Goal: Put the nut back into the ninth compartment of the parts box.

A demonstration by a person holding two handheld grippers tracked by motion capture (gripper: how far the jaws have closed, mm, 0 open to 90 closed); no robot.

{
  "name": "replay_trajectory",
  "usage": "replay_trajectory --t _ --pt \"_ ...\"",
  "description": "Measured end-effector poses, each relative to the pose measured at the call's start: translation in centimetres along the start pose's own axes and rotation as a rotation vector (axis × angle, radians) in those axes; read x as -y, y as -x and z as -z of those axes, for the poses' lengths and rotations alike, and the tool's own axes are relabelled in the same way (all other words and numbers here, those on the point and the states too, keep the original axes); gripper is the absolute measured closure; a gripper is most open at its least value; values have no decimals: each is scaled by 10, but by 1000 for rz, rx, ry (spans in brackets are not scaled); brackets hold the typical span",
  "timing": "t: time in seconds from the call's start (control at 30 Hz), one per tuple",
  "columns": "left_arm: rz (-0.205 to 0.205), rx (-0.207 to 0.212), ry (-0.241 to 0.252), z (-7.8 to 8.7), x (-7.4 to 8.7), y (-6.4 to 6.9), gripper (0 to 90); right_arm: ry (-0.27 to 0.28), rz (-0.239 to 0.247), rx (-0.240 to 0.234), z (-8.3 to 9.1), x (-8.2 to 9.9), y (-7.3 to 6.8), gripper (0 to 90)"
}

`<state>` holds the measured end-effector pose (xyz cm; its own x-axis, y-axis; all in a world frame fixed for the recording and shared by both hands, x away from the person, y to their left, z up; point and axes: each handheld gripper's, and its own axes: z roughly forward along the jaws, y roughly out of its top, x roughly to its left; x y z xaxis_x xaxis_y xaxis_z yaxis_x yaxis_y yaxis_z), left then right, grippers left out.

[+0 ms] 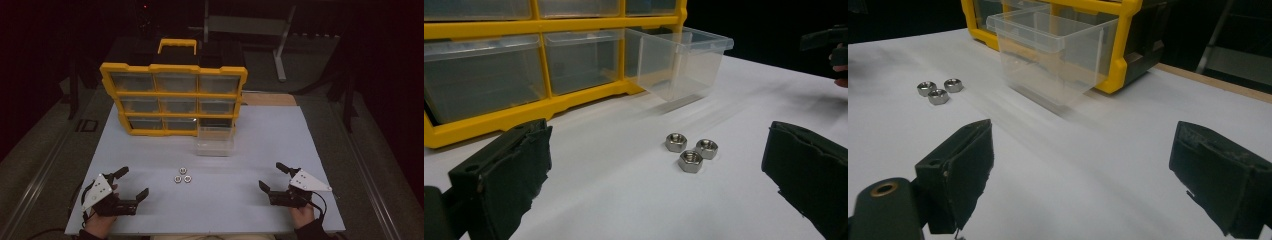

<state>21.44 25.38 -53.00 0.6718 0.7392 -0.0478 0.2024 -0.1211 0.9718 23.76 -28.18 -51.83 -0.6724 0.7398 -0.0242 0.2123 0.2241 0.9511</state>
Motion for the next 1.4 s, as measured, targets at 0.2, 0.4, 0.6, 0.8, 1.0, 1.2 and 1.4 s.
replay_trajectory --t 0.2,0.4,0.6,0.8,1.0,1.2,1.4 --pt "1 10 -8 -1 0 1 0 5 0 -2 1 -1 -1 107" --pt "-2 18 -14 -2 -1 2 0 8 -4 -8 2 -2 -1 107" --pt "3 28 -4 0 -8 4 0 17 -6 -6 3 -2 -1 106" --pt "1 55 46 7 -41 7 0 34 -17 10 6 -4 0 107" --pt "-48 72 67 9 -86 8 0 34 -22 9 5 -4 0 107" --pt "-68 81 44 -5 -108 9 0 36 -25 5 5 -4 0 107" --pt "-52 117 14 -25 -107 11 0 37 -27 4 5 -4 0 107"
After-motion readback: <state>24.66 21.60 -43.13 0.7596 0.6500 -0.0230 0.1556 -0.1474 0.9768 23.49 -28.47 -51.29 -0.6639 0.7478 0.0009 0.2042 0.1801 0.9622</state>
